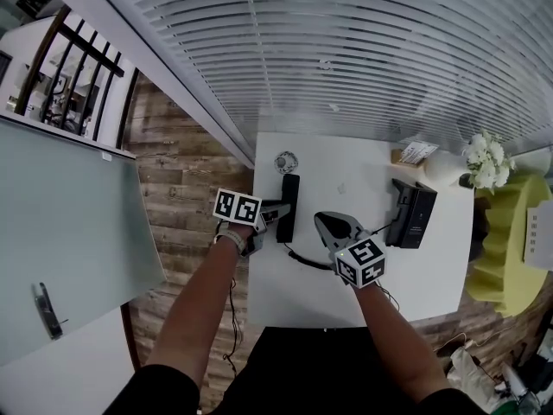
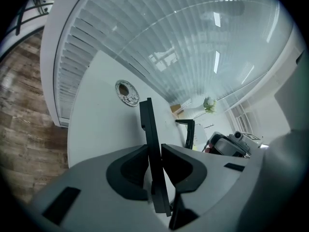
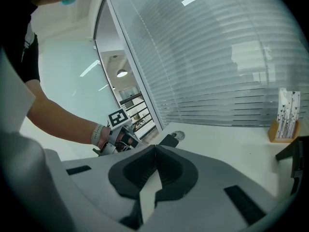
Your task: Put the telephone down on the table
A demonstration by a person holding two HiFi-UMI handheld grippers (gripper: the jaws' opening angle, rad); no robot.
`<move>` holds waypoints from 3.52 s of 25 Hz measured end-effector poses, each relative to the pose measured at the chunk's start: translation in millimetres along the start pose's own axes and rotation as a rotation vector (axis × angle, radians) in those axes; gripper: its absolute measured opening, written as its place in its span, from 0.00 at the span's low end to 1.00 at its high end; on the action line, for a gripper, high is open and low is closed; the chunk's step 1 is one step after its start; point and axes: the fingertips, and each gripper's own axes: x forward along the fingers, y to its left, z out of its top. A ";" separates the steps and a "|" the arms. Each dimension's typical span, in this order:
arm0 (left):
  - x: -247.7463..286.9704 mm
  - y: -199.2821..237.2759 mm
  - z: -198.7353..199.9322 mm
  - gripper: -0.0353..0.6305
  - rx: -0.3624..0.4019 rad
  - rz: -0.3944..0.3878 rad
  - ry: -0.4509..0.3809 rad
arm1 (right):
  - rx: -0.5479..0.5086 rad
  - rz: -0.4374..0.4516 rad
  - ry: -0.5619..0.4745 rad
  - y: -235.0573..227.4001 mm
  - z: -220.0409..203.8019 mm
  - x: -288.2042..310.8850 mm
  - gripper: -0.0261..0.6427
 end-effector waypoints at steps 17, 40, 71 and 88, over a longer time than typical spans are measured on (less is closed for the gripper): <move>-5.3 18.7 -2.0 0.24 0.016 0.130 0.025 | -0.024 0.026 0.027 19.3 -1.6 6.4 0.07; -18.0 -65.7 -13.1 0.26 0.315 0.419 -0.087 | 0.034 -0.036 -0.077 2.2 -2.2 -94.2 0.07; -29.0 -463.9 -88.6 0.07 0.884 0.140 -0.621 | -0.267 0.044 -0.412 85.1 82.7 -354.1 0.07; -20.1 -476.7 -99.0 0.07 0.894 0.134 -0.636 | -0.278 0.047 -0.406 84.5 74.4 -365.2 0.07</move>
